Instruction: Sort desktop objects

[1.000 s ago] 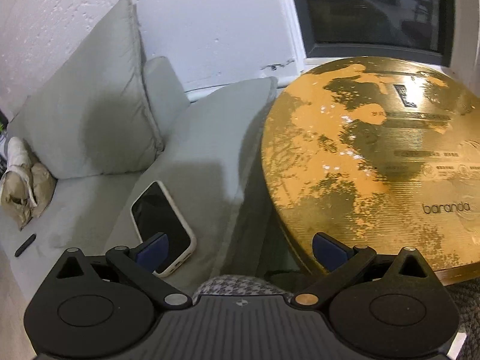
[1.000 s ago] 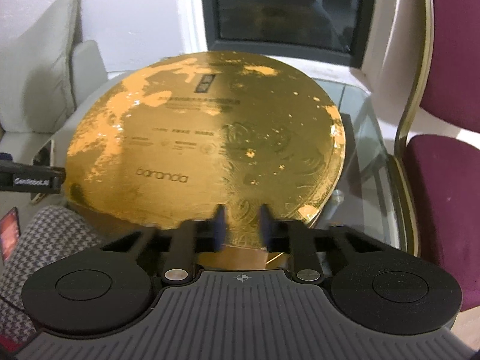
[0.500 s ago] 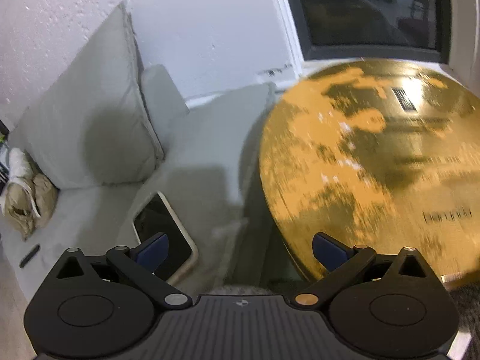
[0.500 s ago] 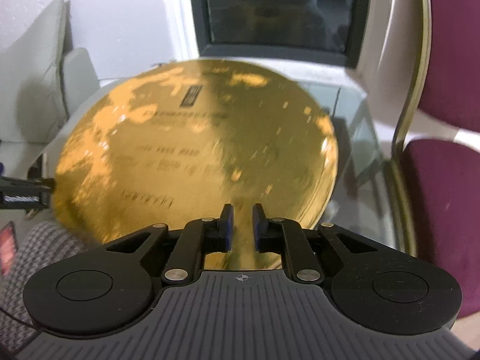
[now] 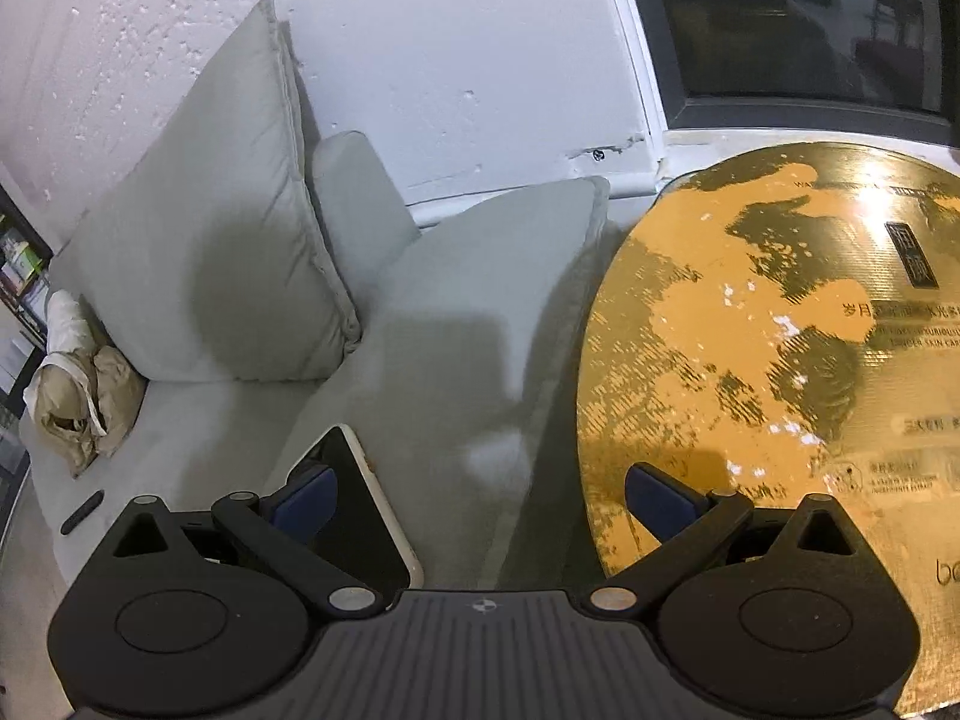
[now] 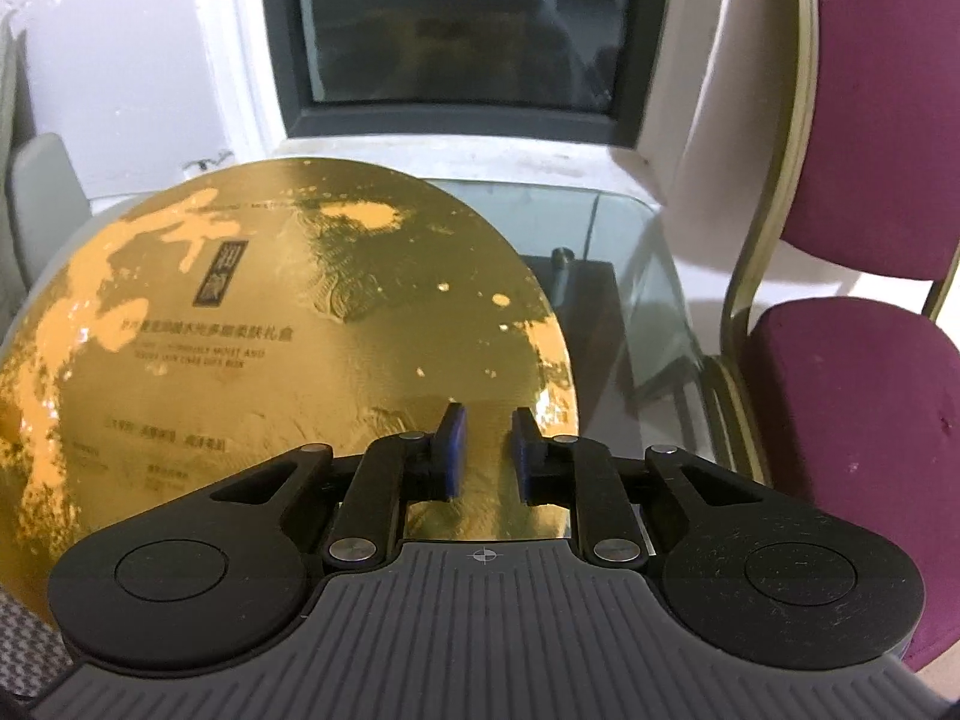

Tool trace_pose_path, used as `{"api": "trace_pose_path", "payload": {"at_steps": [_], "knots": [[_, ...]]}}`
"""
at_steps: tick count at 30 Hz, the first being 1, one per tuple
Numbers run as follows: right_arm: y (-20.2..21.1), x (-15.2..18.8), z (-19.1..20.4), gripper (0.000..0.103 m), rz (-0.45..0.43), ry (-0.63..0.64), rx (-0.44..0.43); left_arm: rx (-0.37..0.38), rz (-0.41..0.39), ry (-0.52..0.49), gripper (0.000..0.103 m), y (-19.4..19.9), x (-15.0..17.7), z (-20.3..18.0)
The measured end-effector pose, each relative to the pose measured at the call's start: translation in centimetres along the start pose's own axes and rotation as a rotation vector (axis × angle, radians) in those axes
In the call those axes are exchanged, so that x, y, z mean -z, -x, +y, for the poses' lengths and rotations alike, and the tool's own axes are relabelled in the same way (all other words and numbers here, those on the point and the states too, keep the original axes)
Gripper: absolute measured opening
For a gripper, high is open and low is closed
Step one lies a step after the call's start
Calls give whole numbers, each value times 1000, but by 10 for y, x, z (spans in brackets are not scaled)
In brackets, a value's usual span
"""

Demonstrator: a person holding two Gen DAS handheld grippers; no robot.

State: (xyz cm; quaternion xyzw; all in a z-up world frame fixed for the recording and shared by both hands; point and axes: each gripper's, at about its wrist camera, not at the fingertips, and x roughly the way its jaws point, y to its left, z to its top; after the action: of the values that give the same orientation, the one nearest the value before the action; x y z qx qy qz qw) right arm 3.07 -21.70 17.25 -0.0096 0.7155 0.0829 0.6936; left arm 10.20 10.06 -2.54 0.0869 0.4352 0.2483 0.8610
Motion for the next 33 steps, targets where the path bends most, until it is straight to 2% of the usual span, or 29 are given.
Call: {"api": "trace_pose_path", "payload": {"at_steps": [3, 7, 12, 15, 20, 27, 30, 33], "knots": [[-1, -6, 1, 21, 22, -10, -3, -1, 18, 0, 102, 0, -5, 0], [21, -1, 11, 22, -9, -13, -60, 17, 5, -19, 102, 16, 0, 0], [50, 27, 39, 26, 15, 102, -149, 90, -9, -59, 102, 43, 17, -10], [62, 46, 47, 29, 40, 125, -183, 144, -3, -82, 102, 55, 30, -18], [67, 66, 46, 32, 76, 106, -193, 222, 48, -117, 102, 62, 49, -31], [78, 85, 39, 44, 112, 87, -227, 255, 85, -141, 102, 71, 64, -35], [83, 94, 31, 45, 136, 34, -247, 268, 86, -149, 102, 78, 70, -35], [94, 98, 22, 49, 118, -14, -251, 275, 70, -159, 102, 89, 71, -35]]}}
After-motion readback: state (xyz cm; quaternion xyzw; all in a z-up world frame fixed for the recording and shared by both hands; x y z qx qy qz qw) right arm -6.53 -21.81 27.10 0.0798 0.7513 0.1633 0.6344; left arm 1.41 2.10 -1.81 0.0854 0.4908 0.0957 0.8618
